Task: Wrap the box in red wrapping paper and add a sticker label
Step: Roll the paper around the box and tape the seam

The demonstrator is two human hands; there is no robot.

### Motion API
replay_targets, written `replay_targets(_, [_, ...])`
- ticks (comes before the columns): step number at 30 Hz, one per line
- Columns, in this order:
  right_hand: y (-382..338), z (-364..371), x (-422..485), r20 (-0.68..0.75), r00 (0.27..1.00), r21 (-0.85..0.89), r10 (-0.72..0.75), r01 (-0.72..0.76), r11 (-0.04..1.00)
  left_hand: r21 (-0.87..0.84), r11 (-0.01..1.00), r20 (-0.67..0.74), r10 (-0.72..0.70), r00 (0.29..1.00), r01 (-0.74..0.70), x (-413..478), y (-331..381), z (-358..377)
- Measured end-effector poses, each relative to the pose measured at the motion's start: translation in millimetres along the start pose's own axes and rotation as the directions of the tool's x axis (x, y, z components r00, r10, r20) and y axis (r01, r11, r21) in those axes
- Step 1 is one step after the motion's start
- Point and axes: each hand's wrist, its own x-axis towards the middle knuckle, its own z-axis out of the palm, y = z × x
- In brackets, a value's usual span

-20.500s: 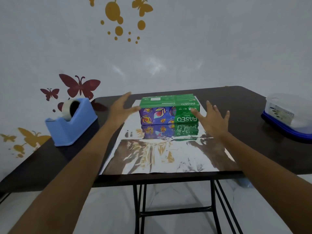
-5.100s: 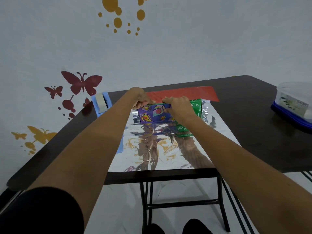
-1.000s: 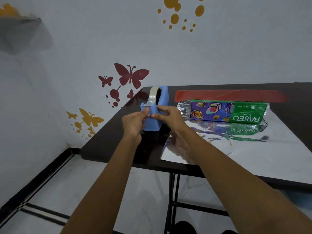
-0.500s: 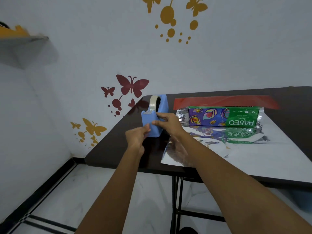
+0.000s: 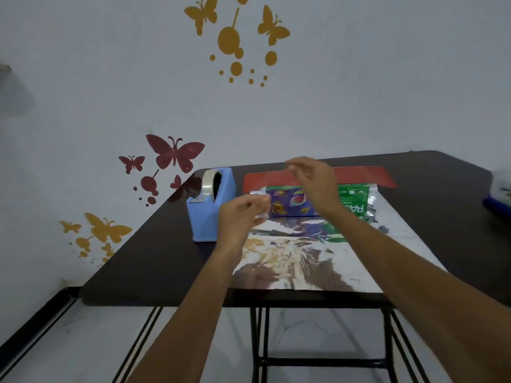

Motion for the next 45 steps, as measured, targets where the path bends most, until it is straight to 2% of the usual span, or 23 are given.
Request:
replay_targets(1, [8,-20,3,0.003,0.999,-0.207,-0.035,0.035,0.978,0.004,1.000,0.063,-0.029,0.998,0.029,5,-2,15])
replay_targets(3, [24,-52,6,0.101,0.995,-0.568,0.016,0.044,0.822,-0.020,0.994,0.148,-0.103,0.984,0.107,16,-5,45])
replay_targets(5, [38,-66,5,0.199,0.973,-0.738,0.118,0.069,0.671,-0.033,0.983,0.166,-0.173,0.971,0.181,30,-4,73])
replay_targets(7, [49,-70,2,0.255,0.952,-0.772,0.168,0.096,0.628,-0.012,0.972,0.168,-0.228,0.959,0.233,47,1,97])
replay_targets(14, [56,-62,-4,0.180,0.975,-0.713,0.129,0.039,0.700,0.114,0.893,0.086,-0.445,0.891,0.435,89,21,124])
replay_targets(19, [57,-68,-5,0.197,0.971,-0.703,0.132,0.046,0.709,0.132,0.870,0.119,-0.490,0.864,0.475,90,25,132])
replay_targets(21, [55,-71,-4,0.168,0.980,-0.716,0.107,0.047,0.697,0.125,0.899,0.141,-0.436,0.889,0.420,87,25,130])
replay_targets(23, [50,-74,1,0.074,0.996,-0.690,0.050,0.015,0.724,0.162,0.941,0.167,-0.323,0.932,0.297,82,22,127])
replay_targets(24, [46,-76,3,0.020,0.999,-0.628,0.036,-0.016,0.778,0.190,0.955,0.188,-0.265,0.946,0.229,79,20,124])
replay_targets(26, [38,-77,10,-0.036,0.994,-0.439,0.104,-0.109,0.892,0.231,0.966,0.241,-0.174,0.955,0.118,75,17,118])
replay_targets(28, [33,-79,18,0.046,0.967,-0.306,0.251,-0.225,0.925,0.238,0.970,0.296,-0.119,0.948,0.047,72,16,112])
replay_targets(30, [29,-79,24,0.219,0.907,-0.203,0.360,-0.319,0.926,0.240,0.971,0.356,-0.071,0.932,-0.017,70,15,107])
replay_targets(32, [21,-81,25,0.369,0.842,-0.111,0.393,-0.380,0.918,0.251,0.964,0.414,-0.029,0.910,-0.084,69,15,102])
replay_targets(34, [15,-85,25,0.441,0.811,-0.085,0.386,-0.390,0.917,0.268,0.954,0.457,-0.001,0.890,-0.137,69,15,98])
replay_targets(36, [10,-87,26,0.450,0.794,-0.084,0.409,-0.418,0.904,0.273,0.949,0.464,0.014,0.886,-0.158,70,14,93])
replay_targets(40, [7,-87,27,0.412,0.808,-0.092,0.422,-0.424,0.901,0.257,0.956,0.440,0.017,0.898,-0.144,73,8,87])
replay_targets(45, [14,-82,28,0.348,0.867,-0.067,0.356,-0.355,0.932,0.190,0.982,0.351,-0.046,0.935,-0.023,68,1,87])
